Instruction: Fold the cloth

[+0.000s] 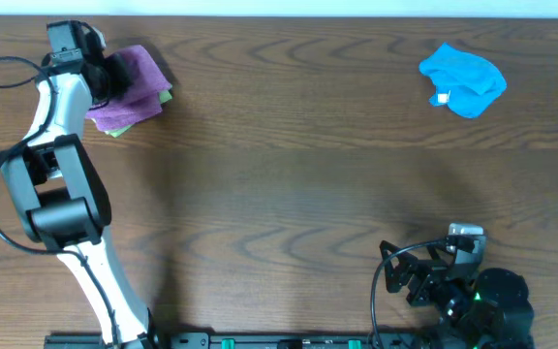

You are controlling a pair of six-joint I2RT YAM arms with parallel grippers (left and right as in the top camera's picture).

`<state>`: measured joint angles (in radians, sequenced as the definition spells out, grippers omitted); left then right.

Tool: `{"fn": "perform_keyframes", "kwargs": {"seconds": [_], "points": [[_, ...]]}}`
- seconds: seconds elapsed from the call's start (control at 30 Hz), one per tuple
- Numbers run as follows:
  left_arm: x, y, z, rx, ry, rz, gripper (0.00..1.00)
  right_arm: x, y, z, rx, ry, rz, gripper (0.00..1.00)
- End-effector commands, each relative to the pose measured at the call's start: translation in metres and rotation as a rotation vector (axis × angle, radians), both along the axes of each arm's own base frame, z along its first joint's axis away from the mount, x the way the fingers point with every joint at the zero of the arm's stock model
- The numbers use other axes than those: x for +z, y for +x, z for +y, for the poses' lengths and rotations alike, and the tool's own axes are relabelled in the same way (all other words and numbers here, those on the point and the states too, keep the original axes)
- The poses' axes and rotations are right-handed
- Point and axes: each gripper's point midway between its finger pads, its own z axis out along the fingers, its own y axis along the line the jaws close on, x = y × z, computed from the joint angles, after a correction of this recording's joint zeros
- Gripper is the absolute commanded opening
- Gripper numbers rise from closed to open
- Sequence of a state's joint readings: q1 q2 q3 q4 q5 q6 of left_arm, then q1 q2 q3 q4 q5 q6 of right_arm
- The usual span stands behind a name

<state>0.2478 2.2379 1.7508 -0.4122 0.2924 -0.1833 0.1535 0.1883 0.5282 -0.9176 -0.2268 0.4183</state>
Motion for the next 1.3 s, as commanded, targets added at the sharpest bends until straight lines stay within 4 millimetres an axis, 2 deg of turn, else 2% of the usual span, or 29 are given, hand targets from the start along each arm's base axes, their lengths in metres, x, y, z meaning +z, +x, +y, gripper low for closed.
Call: {"fn": "perform_keyframes", "kwargs": {"seconds": [0.0,0.07,0.27,0.4,0.53,0.57,0.63,0.67,0.7,0.73,1.07,1.17,1.27], "points": [[0.004,0.005,0.006,0.016,0.016,-0.018,0.06,0.001,0.001,-0.003,-0.025,0.007,-0.003,0.99],[0.017,0.008,0.006,0.008,0.023,-0.045,0.06,0.001,0.001,-0.003,-0.025,0.007,-0.003,0.99],[0.074,0.007,0.007,-0.026,0.075,-0.138,0.07,0.001,0.001,-0.003,-0.025,0.007,-0.003,0.99],[0.109,-0.001,0.006,-0.039,0.099,-0.181,0.11,0.001,0.001,-0.003,-0.025,0.007,-0.003,0.99],[0.131,-0.018,0.001,-0.044,0.1,-0.172,0.19,0.001,0.001,-0.003,-0.025,0.007,-0.002,0.99],[0.134,-0.022,0.0,-0.045,0.098,-0.162,0.25,0.001,0.001,-0.003,-0.025,0.007,-0.003,0.99],[0.139,-0.033,-0.003,-0.045,0.091,-0.141,0.54,0.001,0.001,-0.003,-0.025,0.007,-0.003,0.99],[0.143,-0.039,-0.005,-0.047,0.087,-0.13,0.73,0.001,0.001,-0.003,-0.025,0.007,-0.003,0.99],[0.148,-0.045,-0.007,-0.048,0.083,-0.123,0.88,0.001,0.001,-0.003,-0.025,0.007,-0.003,0.99],[0.151,-0.049,-0.008,-0.049,0.081,-0.12,0.96,0.001,0.001,-0.003,-0.025,0.007,-0.003,0.99],[0.204,-0.079,-0.015,-0.017,0.079,-0.172,0.95,0.001,0.001,-0.003,-0.025,0.007,-0.003,0.99],[0.214,-0.091,-0.031,-0.061,0.014,-0.178,0.95,0.001,0.001,-0.003,-0.025,0.007,-0.003,0.99],[0.219,-0.104,-0.037,-0.083,0.006,-0.161,0.96,0.001,0.001,-0.003,-0.025,0.007,-0.003,0.99]]}}
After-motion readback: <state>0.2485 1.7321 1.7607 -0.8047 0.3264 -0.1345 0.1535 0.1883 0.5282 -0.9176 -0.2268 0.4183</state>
